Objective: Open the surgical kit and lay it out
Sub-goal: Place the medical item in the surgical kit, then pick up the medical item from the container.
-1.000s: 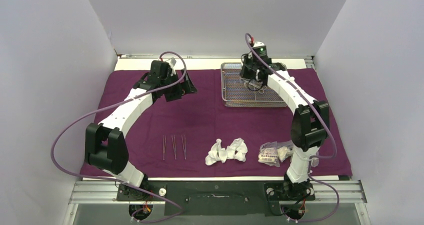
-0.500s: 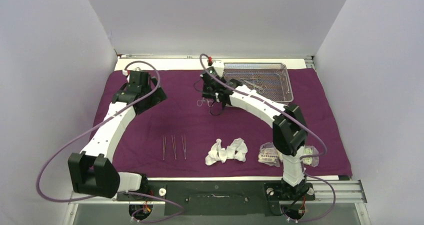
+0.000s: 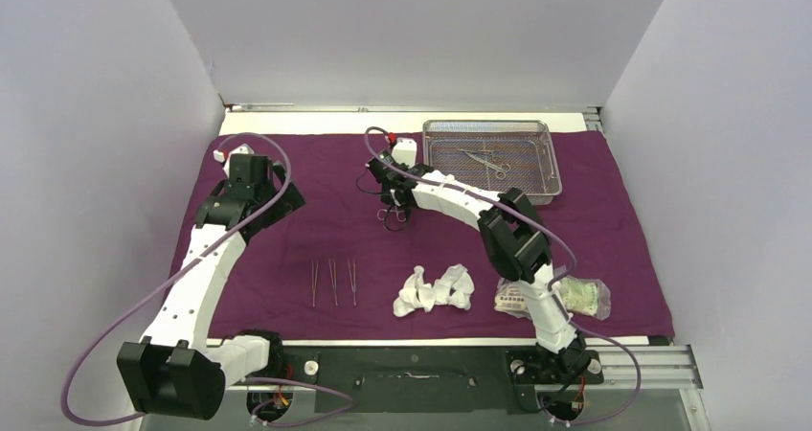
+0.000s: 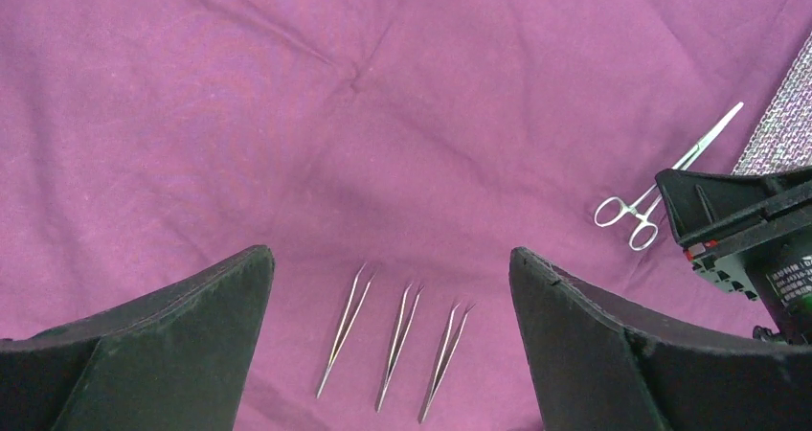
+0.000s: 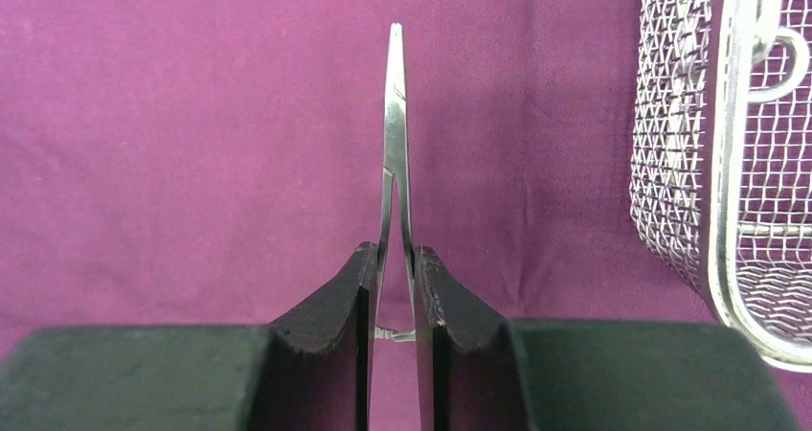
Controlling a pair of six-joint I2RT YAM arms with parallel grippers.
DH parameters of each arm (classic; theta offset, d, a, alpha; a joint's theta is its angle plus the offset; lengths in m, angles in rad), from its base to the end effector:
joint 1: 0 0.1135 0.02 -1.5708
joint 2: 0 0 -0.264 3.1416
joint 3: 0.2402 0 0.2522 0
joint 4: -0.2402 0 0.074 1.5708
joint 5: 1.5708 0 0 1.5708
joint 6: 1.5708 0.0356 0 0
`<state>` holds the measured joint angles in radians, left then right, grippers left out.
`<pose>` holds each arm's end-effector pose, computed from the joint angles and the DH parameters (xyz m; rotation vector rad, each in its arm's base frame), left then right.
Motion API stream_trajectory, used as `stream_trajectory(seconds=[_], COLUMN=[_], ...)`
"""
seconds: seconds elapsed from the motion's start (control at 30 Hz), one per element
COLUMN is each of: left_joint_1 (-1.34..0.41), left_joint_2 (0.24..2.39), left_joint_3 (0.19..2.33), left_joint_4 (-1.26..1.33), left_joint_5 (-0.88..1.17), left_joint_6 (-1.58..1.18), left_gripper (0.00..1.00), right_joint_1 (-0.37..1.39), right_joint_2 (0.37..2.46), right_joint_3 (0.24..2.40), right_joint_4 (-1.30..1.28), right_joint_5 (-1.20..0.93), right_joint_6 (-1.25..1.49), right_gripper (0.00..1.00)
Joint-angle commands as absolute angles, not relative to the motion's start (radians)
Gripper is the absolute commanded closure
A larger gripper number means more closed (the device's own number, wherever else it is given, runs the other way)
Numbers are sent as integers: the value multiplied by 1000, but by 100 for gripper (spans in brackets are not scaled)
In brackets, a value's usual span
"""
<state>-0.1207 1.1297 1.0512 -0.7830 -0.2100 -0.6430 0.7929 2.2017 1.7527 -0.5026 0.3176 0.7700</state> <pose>0.2263 -0.0200 0.3103 -0.7123 2.3016 -0.0968 0.3483 0.3377 0.1866 0.0984 2.4736 0.2759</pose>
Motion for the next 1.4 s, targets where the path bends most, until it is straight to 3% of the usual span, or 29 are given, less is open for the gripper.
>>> stream_trajectory(seconds=[0.0,0.13,0.23,0.43,0.67,1.0,1.2,1.37], left_joint_1=[-111,-107,-105,-86,-59,-54,-54,-54], left_joint_2=[1111,1116,1123,1145,1166,1214,1256,1288], left_joint_3=[1035,1025,1027,1049,1083,1105,1114,1124], left_joint_4=[-777,-776,-776,-783,-784,-727,-699,-683], left_joint_5=[-196,-185,-183,-176,-141,-4,43,58], left_joint_6=[-627,-625,-617,-616,-603,-555,-543,-543], left_gripper=[9,9,9,9,9,9,9,8], right_joint_1=[789,777,774,759,740,519,333,264], right_joint_2=[2227,2263,2285,2284,2165,1922,1854,1948], right_joint_3=[1805,1823,1842,1897,1935,1698,1597,1632], right_joint_4=[-482,-481,-486,-520,-507,-365,-423,-564], right_joint_5=[327,302,294,279,262,102,-19,-27], right_joint_6=[778,779,776,778,701,346,117,-99], right_gripper=[95,93,86,53,48,45,24,19])
